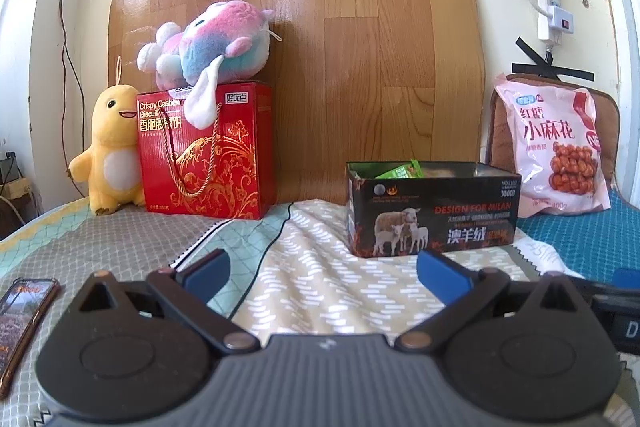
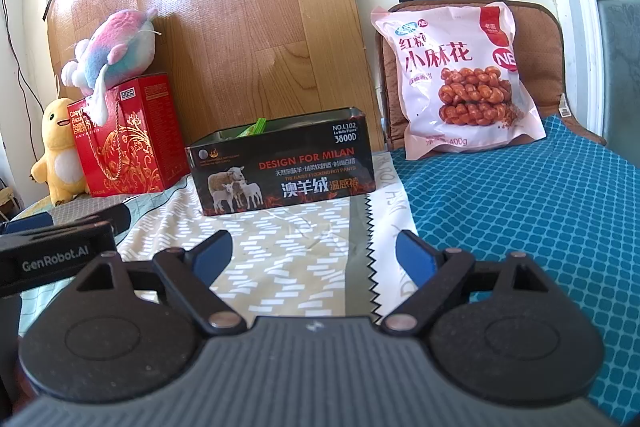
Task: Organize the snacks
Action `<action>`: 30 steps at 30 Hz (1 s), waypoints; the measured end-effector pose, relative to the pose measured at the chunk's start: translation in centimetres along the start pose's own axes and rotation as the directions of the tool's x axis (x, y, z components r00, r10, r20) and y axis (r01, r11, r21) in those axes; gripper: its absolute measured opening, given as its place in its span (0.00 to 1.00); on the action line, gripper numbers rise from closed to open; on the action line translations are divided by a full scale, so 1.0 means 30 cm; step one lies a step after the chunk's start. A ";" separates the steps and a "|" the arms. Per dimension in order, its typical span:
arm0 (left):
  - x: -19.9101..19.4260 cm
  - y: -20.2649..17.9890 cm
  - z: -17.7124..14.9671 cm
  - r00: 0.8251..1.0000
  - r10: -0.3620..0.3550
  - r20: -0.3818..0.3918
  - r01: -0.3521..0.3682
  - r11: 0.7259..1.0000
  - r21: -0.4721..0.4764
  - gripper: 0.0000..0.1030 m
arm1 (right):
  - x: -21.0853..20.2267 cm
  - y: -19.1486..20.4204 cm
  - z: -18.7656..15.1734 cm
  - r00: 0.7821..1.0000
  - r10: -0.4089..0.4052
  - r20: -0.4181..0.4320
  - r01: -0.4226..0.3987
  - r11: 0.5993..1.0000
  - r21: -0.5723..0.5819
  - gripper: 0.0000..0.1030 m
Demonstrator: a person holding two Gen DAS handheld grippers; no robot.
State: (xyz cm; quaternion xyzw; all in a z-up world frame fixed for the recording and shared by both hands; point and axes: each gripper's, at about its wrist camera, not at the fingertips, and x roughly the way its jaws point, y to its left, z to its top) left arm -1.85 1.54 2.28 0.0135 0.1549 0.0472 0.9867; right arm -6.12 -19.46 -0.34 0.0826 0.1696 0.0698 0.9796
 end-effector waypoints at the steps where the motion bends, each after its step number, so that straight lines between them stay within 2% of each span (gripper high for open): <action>1: 0.001 0.000 -0.001 1.000 0.002 -0.002 -0.002 1.000 0.001 1.00 | 0.000 0.000 0.000 1.000 0.000 0.000 0.000 1.000 0.000 0.88; 12: 0.000 -0.006 -0.002 1.000 0.023 0.007 -0.023 0.999 0.026 1.00 | 0.001 -0.003 -0.001 1.000 0.001 0.001 -0.001 1.000 0.000 0.88; 26: 0.007 -0.038 -0.015 0.994 0.100 0.036 -0.104 0.990 0.100 1.00 | 0.000 -0.005 -0.001 1.000 0.003 0.001 -0.003 1.000 0.000 0.89; 30: 0.012 -0.034 -0.015 0.996 0.081 0.022 -0.083 0.992 0.097 1.00 | 0.000 -0.004 -0.002 1.000 0.002 0.001 -0.002 1.000 0.000 0.89</action>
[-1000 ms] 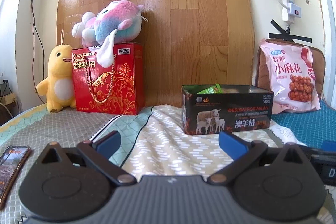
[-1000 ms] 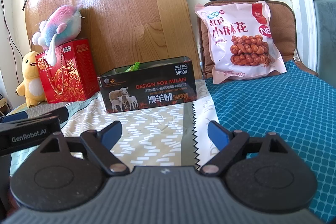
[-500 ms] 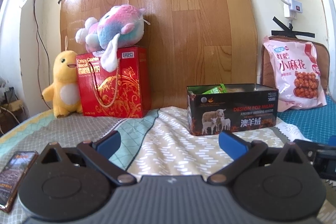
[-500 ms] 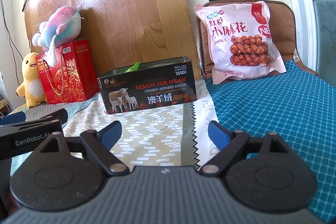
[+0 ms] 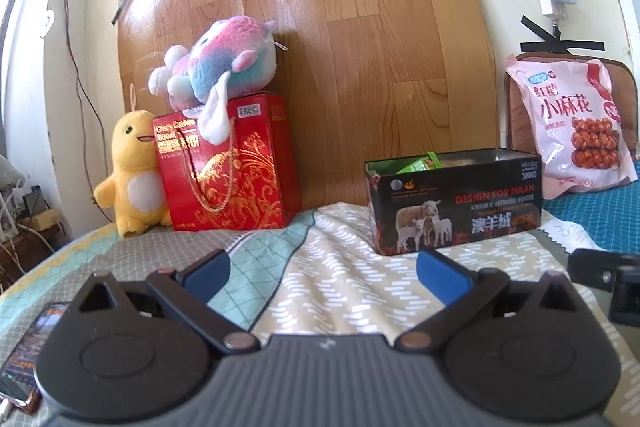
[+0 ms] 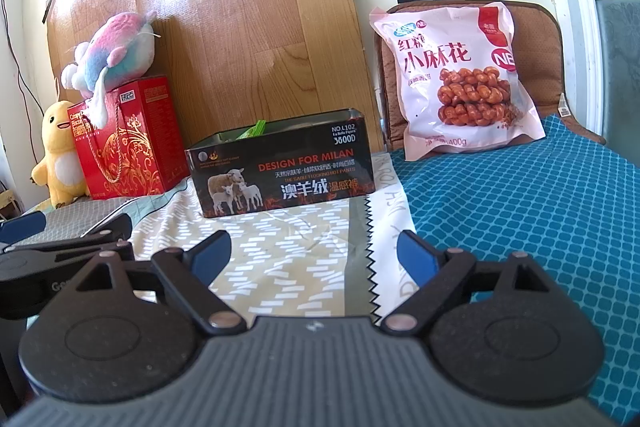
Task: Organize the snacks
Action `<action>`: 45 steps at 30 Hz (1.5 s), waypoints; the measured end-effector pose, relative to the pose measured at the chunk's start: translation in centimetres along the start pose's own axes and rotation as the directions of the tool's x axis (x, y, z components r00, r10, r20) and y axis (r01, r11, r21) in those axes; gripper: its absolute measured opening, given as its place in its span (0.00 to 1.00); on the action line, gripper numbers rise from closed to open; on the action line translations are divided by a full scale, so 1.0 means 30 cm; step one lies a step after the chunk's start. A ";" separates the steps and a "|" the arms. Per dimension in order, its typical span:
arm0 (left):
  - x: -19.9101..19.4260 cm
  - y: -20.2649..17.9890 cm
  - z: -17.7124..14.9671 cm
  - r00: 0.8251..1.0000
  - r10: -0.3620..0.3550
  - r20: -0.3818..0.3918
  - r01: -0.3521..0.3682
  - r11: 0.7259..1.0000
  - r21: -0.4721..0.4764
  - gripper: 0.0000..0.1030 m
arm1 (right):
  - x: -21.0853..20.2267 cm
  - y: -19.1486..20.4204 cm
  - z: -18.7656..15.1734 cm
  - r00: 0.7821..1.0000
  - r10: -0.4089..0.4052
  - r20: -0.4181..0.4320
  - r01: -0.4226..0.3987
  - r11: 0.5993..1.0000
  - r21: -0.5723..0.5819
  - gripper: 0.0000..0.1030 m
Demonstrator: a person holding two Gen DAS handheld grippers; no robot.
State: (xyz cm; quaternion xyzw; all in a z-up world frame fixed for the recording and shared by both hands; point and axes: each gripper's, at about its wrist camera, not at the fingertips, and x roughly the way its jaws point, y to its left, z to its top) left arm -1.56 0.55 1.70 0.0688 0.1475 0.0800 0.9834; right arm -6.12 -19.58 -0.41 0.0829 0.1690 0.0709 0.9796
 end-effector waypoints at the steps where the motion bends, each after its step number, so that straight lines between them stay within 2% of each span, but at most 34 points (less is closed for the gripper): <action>1: 0.002 0.001 -0.001 1.000 -0.006 -0.005 0.006 1.000 -0.002 1.00 | 0.000 0.000 0.000 1.000 0.000 0.000 0.000 1.000 0.000 0.89; 11: 0.008 -0.002 -0.004 0.999 -0.029 -0.037 0.030 1.000 0.005 1.00 | 0.000 -0.001 0.000 1.000 0.001 0.000 -0.001 1.000 0.000 0.89; 30: 0.010 -0.010 -0.006 0.998 -0.027 -0.049 0.029 0.999 0.026 1.00 | 0.001 -0.001 0.000 1.000 0.001 0.001 -0.001 1.000 0.001 0.89; 35: 0.007 -0.007 -0.006 0.998 -0.047 -0.047 0.048 0.999 0.021 1.00 | 0.001 -0.001 -0.001 1.000 0.001 0.001 -0.001 1.000 0.001 0.89; 45: 0.046 0.000 -0.008 0.987 -0.076 -0.142 0.076 0.997 -0.004 1.00 | 0.000 0.001 0.000 1.000 0.001 0.001 -0.001 1.000 0.001 0.89</action>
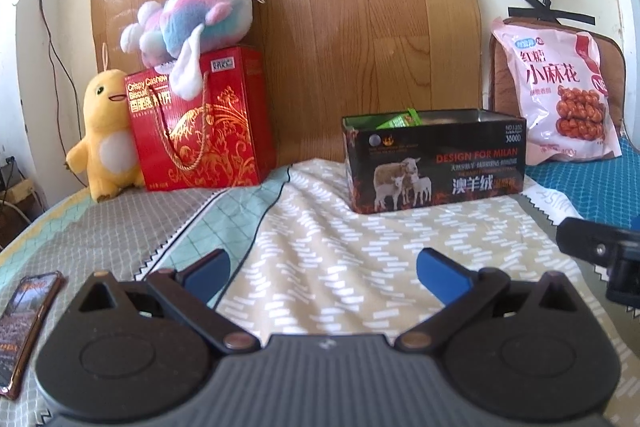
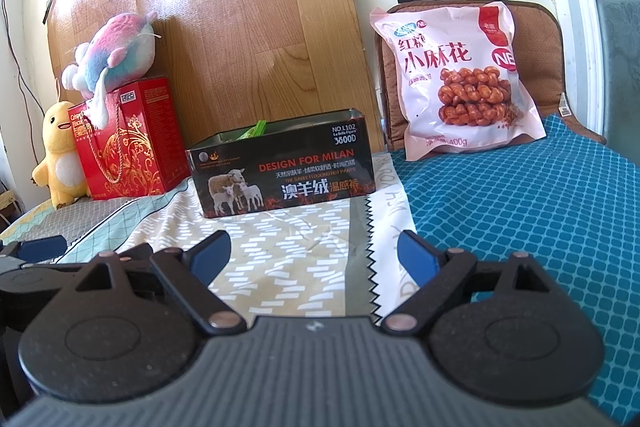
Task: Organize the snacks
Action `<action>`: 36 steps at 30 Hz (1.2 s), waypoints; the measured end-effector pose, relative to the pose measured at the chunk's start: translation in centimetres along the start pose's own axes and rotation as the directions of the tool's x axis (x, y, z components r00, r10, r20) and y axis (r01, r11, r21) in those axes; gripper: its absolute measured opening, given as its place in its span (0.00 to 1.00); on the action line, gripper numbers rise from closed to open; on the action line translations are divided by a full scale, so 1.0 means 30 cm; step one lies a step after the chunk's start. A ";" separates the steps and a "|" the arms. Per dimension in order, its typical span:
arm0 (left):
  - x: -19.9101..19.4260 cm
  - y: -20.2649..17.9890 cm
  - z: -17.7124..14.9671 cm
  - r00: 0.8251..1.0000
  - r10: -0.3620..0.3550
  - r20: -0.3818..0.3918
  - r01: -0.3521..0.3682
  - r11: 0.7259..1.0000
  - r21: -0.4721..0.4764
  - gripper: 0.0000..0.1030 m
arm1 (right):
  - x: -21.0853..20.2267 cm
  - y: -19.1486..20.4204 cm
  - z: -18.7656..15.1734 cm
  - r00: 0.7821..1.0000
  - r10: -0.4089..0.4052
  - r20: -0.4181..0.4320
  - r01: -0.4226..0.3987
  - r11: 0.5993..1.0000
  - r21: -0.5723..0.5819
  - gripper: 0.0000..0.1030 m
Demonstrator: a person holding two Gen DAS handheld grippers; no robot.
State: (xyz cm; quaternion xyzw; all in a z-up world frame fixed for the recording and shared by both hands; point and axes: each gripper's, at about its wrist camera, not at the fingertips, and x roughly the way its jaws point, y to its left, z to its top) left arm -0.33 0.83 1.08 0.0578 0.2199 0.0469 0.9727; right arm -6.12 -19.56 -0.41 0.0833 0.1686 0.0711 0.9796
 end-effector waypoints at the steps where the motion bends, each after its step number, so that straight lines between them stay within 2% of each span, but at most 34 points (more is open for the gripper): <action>1: 0.001 -0.001 -0.001 1.000 -0.001 -0.006 0.001 1.000 0.003 1.00 | 0.000 0.000 -0.001 1.000 -0.001 0.000 0.001 1.000 0.000 0.89; 7: 0.015 0.005 -0.001 0.999 -0.034 -0.041 0.034 0.999 -0.004 1.00 | 0.000 -0.002 -0.002 1.000 -0.001 0.001 0.001 1.000 0.000 0.89; 18: 0.015 0.009 0.000 0.998 -0.050 -0.047 0.050 0.999 -0.010 1.00 | -0.003 0.002 0.004 1.000 -0.001 0.005 0.001 1.000 0.005 0.90; 30: 0.022 0.012 0.000 0.998 -0.016 -0.058 0.015 1.000 -0.019 1.00 | -0.005 0.002 0.004 1.000 -0.002 0.006 0.002 1.000 0.006 0.90; 36: 0.031 0.034 0.005 0.997 -0.025 -0.073 0.020 0.998 -0.059 1.00 | -0.006 0.000 0.004 1.000 -0.001 0.007 0.001 1.000 0.007 0.90</action>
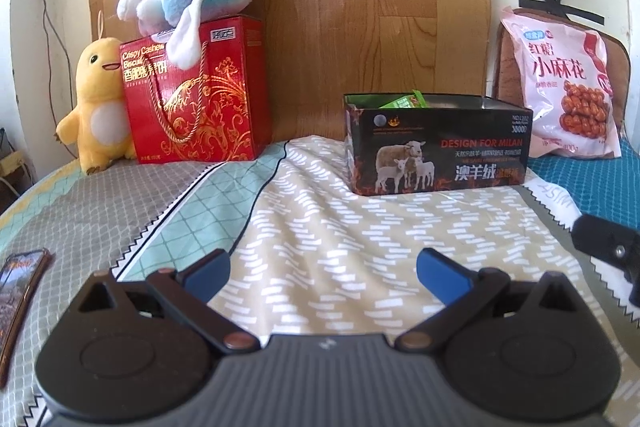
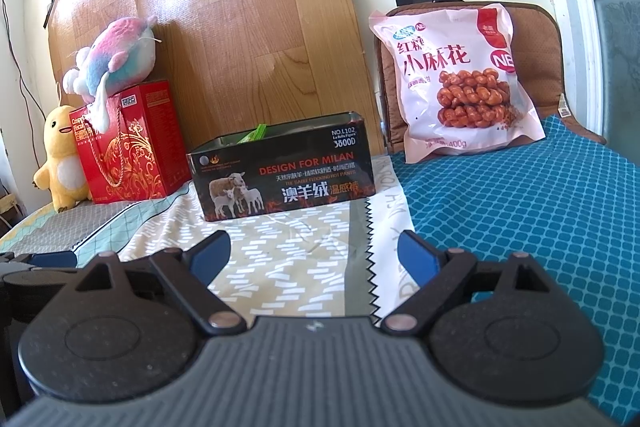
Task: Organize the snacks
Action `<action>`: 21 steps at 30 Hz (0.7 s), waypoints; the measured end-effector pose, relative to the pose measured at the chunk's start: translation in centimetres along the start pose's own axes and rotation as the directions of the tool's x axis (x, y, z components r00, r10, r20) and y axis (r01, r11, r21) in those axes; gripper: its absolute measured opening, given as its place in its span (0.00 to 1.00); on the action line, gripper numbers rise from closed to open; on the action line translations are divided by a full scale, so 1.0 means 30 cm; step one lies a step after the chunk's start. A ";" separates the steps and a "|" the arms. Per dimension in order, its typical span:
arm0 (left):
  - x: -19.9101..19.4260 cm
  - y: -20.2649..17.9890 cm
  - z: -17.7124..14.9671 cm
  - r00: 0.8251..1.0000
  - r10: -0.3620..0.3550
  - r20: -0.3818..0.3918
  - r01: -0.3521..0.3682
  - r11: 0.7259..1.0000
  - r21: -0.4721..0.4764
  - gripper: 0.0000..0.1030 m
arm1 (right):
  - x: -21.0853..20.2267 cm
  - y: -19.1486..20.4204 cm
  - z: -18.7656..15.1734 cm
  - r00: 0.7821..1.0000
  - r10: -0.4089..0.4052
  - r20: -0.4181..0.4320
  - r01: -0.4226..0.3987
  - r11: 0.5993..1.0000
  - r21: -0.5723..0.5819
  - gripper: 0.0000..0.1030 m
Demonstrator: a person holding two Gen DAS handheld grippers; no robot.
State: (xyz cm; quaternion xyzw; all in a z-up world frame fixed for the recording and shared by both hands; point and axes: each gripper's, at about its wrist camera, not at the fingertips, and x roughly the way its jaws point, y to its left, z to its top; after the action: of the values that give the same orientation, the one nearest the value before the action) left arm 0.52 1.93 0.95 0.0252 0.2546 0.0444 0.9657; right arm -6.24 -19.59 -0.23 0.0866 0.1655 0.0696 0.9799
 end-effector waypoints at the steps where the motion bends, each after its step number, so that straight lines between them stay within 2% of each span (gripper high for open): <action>1: 0.002 0.002 0.002 1.000 -0.001 -0.004 0.001 1.000 -0.004 1.00 | 0.000 0.000 0.000 1.000 0.000 0.000 0.000 1.000 0.000 0.90; 5: -0.001 0.012 0.005 0.999 -0.040 -0.011 0.040 0.999 -0.022 1.00 | -0.001 -0.001 -0.001 1.000 0.000 0.000 0.000 1.000 0.000 0.90; 21: -0.003 0.002 0.001 1.000 -0.016 -0.020 0.016 1.000 -0.005 1.00 | 0.000 0.000 -0.001 1.000 0.000 0.001 0.000 1.000 0.000 0.90</action>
State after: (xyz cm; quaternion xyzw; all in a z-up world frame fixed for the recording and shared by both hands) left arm 0.45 1.98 1.03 0.0204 0.2643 0.0377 0.9635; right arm -6.24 -19.59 -0.27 0.0868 0.1650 0.0697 0.9800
